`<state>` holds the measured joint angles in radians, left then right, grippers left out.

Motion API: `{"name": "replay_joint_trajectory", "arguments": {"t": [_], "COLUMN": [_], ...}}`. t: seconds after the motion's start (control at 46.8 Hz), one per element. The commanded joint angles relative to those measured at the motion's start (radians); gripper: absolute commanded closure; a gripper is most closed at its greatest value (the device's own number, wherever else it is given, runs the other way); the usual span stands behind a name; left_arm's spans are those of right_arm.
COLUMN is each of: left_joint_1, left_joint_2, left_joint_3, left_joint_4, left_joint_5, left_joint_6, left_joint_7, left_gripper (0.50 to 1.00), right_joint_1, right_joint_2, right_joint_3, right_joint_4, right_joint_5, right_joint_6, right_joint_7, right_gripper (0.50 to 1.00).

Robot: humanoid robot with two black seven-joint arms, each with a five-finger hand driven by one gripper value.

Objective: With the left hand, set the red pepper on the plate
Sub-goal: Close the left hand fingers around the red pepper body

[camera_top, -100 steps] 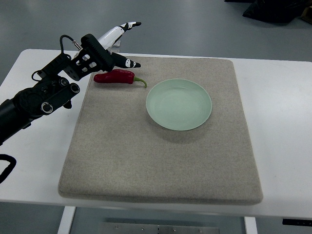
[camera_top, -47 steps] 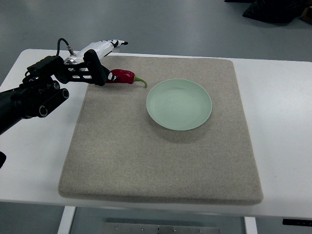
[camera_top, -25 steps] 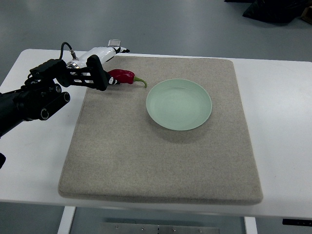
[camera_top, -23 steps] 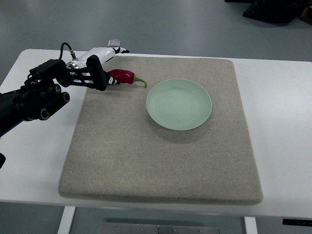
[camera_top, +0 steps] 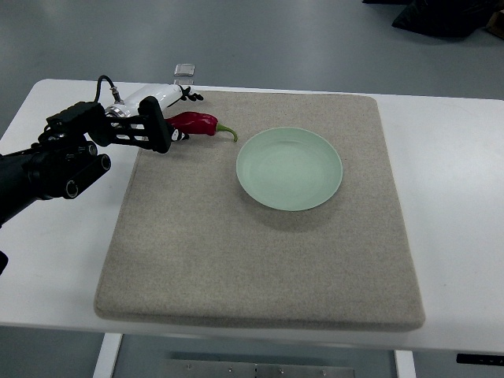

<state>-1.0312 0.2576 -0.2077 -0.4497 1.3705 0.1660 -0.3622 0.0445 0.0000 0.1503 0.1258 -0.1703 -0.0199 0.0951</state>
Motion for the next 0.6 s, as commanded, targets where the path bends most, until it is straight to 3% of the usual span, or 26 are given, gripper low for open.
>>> {"name": "replay_joint_trajectory", "arguments": {"t": [0.0, 0.385, 0.535, 0.578], "left_joint_1": [-0.001, -0.003, -0.003, -0.001], "left_joint_2": [-0.003, -0.026, -0.037, -0.037], "left_joint_3": [0.001, -0.002, 0.001, 0.001], "left_joint_4": [0.003, 0.002, 0.003, 0.005], "left_joint_5": [-0.002, -0.014, -0.014, -0.014], "left_joint_6": [0.001, 0.004, 0.003, 0.003], "left_joint_7": [0.0, 0.0, 0.0, 0.0], "left_gripper": [0.712, 0.714, 0.724, 0.75], "right_joint_1": [0.0, 0.001, 0.001, 0.0], "right_joint_2": [0.0, 0.0, 0.0, 0.0], "right_joint_3": [0.0, 0.0, 0.0, 0.0], "right_joint_4": [0.0, 0.0, 0.0, 0.0], "right_joint_5": [0.0, 0.0, 0.0, 0.0], "right_joint_6": [0.0, 0.0, 0.0, 0.0], "right_joint_7": [0.0, 0.0, 0.0, 0.0], "right_gripper": [0.568, 0.568, 0.568, 0.568]}}
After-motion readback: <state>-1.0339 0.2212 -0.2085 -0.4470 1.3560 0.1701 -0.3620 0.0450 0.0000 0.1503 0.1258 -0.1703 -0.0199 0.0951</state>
